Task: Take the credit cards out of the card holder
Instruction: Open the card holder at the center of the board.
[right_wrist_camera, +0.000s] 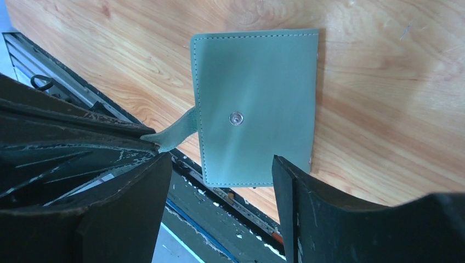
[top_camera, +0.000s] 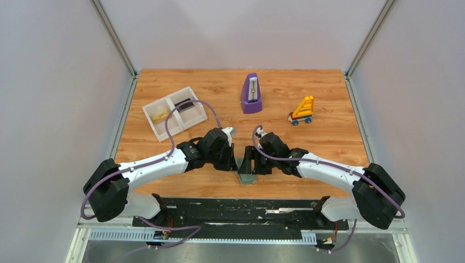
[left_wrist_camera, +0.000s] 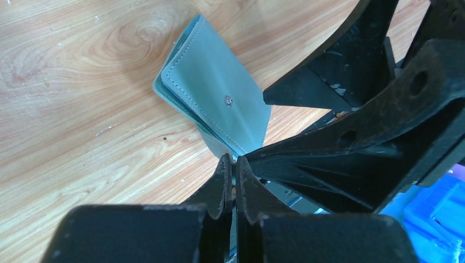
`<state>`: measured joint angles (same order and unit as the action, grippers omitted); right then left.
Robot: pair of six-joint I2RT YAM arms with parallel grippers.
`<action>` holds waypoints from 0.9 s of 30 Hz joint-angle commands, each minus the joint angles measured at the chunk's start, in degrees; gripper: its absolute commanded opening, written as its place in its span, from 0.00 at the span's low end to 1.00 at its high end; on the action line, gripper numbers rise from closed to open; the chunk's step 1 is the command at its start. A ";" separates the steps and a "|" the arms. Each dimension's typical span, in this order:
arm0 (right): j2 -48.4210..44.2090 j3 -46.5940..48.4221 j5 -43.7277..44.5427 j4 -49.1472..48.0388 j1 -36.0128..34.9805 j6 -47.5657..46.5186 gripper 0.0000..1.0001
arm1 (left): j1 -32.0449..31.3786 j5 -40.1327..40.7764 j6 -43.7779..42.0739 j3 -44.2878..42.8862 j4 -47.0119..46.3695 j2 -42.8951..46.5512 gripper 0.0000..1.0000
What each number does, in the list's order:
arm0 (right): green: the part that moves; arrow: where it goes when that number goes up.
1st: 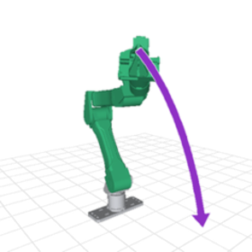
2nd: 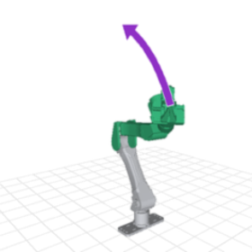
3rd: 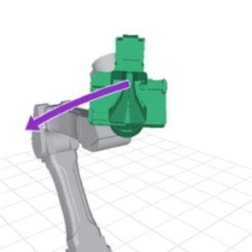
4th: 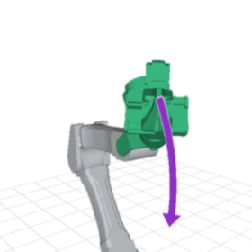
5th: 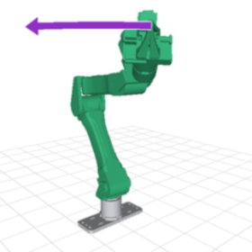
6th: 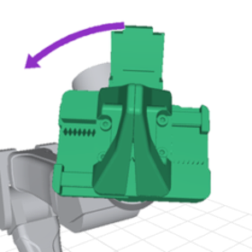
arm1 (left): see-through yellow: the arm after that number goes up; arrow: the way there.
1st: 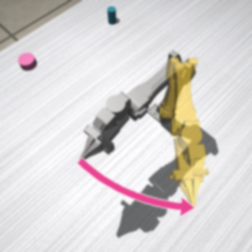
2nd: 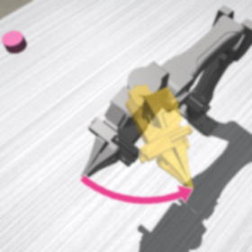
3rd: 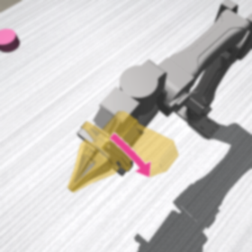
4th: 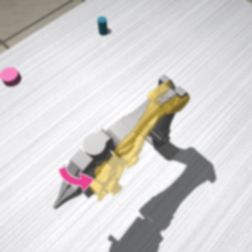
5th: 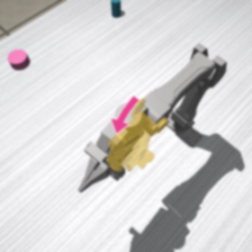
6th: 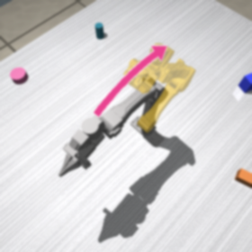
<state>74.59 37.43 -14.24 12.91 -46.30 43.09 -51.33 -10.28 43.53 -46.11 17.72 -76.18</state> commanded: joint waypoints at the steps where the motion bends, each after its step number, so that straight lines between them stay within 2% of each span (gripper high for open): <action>1: 2.32 2.73 2.98 0.22 -1.58 1.78 0.69 | 0.18 -1.04 0.70 -0.69 -2.24 1.53 0.00; 7: 4.41 2.78 4.19 0.21 -1.69 1.86 0.67 | 0.18 -0.76 0.85 -0.98 -1.08 1.65 0.00; 16: 3.98 2.57 2.43 -1.03 -2.21 2.46 0.75 | 0.21 -0.60 1.23 -1.48 -0.24 1.91 0.00; 27: 7.19 2.54 1.83 0.20 -3.14 3.40 0.75 | 0.20 -1.07 1.57 -2.97 1.08 1.67 0.00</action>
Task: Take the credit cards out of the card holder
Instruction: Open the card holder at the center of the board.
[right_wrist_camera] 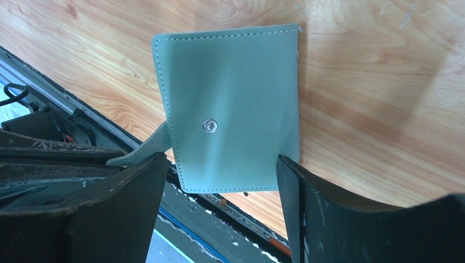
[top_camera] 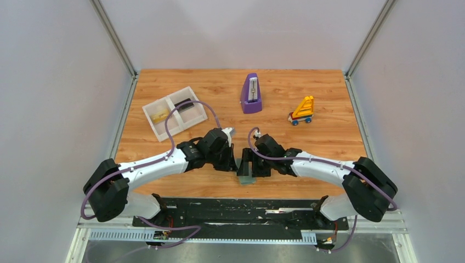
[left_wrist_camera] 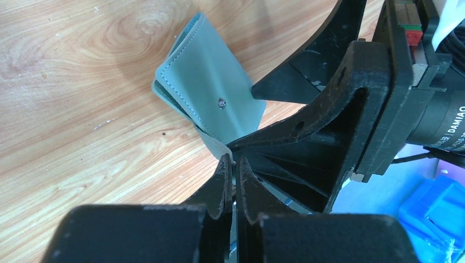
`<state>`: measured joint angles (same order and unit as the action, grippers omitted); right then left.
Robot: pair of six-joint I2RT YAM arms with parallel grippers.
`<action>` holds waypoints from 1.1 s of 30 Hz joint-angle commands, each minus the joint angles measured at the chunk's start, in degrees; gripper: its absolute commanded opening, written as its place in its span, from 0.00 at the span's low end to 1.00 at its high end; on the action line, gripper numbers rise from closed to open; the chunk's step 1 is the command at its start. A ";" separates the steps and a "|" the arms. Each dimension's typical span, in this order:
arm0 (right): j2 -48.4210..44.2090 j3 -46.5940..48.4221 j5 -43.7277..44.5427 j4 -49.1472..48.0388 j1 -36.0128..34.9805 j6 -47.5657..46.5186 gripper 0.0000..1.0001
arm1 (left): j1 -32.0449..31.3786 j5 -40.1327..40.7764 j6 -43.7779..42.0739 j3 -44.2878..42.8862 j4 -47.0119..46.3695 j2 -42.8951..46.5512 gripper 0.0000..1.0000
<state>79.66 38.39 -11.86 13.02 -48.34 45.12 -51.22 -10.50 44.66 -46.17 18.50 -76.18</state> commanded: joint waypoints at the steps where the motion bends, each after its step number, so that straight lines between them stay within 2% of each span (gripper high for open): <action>1: 2.55 1.75 0.16 0.47 -1.33 1.59 0.75 | 0.08 -0.66 0.45 -3.03 0.39 1.77 0.00; 7: 2.51 2.80 5.84 4.23 -1.72 1.81 0.73 | 0.08 2.20 0.09 -2.93 3.03 3.02 0.00; 16: 2.07 2.92 10.95 7.22 -1.50 1.02 0.65 | 0.08 4.48 -0.60 -1.98 6.32 4.64 0.00; 26: -0.31 2.80 14.00 9.31 0.35 0.46 0.57 | 0.08 6.62 -1.23 -0.24 7.90 5.13 0.00; 33: -2.43 1.15 14.41 10.10 3.32 -0.38 0.57 | 0.07 7.71 -1.82 0.39 8.05 4.85 0.00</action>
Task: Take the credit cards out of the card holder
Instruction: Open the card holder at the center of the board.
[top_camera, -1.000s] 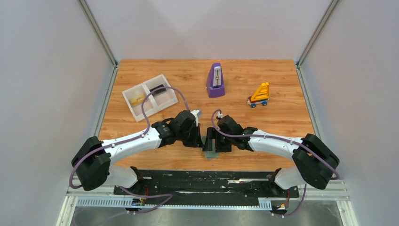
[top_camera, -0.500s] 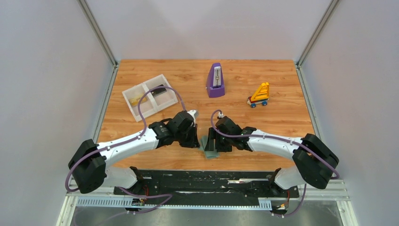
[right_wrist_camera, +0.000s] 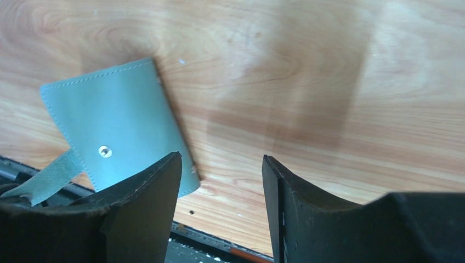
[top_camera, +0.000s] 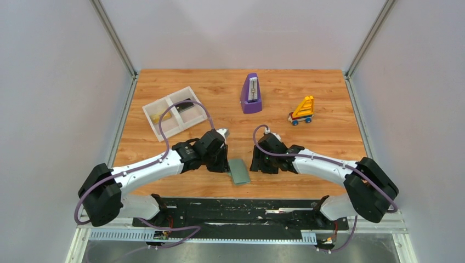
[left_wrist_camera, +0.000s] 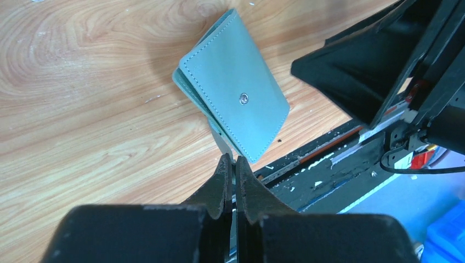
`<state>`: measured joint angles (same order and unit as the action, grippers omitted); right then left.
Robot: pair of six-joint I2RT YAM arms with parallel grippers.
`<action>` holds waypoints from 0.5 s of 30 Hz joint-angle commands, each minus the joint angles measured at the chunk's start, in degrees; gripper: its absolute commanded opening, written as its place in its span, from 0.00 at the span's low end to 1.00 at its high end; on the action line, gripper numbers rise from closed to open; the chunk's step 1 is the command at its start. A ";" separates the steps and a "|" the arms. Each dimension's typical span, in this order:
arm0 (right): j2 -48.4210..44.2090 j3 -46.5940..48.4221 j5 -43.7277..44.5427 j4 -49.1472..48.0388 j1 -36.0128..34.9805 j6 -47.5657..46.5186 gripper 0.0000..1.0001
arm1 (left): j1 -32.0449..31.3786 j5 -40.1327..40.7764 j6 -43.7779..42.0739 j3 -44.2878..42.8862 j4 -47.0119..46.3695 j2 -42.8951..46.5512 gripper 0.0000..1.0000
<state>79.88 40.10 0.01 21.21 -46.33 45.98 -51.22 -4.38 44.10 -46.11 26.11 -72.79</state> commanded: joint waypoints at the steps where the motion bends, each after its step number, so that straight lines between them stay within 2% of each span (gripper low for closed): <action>1: -2.78 -0.77 2.49 1.90 1.59 -1.30 0.57 | 0.07 1.71 -1.46 0.28 0.70 0.97 0.00; 4: -2.63 -0.88 1.47 1.85 2.27 -1.21 0.57 | 0.07 1.66 -1.40 -0.10 0.93 0.37 0.00; 9: -3.78 2.43 -8.61 -1.19 1.55 -2.55 0.66 | 0.07 -1.29 -0.05 0.42 -2.66 1.93 0.00; 15: -4.20 4.60 -11.92 -1.45 -0.39 -3.19 0.74 | 0.12 -2.20 0.95 -0.61 -5.06 2.90 0.00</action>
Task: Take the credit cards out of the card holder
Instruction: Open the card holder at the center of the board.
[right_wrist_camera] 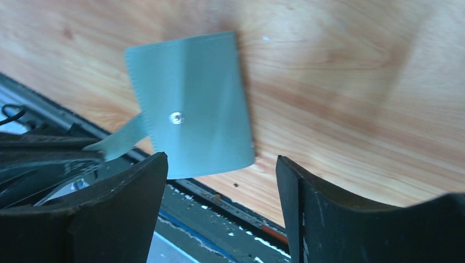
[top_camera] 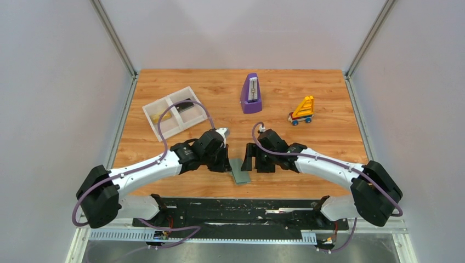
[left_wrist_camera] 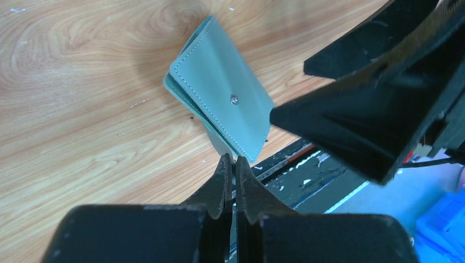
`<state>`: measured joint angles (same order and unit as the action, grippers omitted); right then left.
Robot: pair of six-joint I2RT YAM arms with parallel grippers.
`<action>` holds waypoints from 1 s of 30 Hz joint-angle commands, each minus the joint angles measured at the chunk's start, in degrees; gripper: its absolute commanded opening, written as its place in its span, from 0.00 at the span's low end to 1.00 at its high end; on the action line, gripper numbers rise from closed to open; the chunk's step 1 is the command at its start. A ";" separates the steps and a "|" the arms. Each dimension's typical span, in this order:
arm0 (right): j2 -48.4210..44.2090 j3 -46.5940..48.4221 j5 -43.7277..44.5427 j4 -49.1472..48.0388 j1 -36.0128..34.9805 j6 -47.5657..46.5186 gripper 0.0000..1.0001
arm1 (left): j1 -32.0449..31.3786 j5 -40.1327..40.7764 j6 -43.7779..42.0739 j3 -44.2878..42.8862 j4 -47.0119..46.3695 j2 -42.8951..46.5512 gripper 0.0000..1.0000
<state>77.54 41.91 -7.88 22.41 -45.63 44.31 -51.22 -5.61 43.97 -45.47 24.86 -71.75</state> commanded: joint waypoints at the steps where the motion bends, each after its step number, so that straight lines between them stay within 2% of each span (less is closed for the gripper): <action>1: -1.86 2.41 -4.18 -3.09 -1.38 -1.97 0.76 | 0.12 -1.14 0.96 -1.57 -3.43 1.27 0.00; 5: -1.07 1.50 -5.73 -4.75 -2.50 -3.31 0.80 | 0.11 -1.57 1.06 -2.68 -3.81 -0.03 0.00; 15: -0.38 0.63 -2.45 -5.18 -5.07 -1.29 0.82 | 0.09 -1.04 4.23 -4.40 -4.31 -1.67 0.00; 26: 1.87 0.36 1.03 -5.80 -6.44 -0.34 0.81 | 0.08 -0.39 6.57 -5.05 -3.18 -0.89 0.00; 30: 1.70 -0.14 4.67 -4.91 -6.53 1.24 0.78 | 0.14 0.13 6.43 -4.84 -2.36 -0.46 0.00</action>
<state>79.44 42.00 -7.75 18.79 -51.75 43.51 -51.22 -6.63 49.45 -48.38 22.92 -73.63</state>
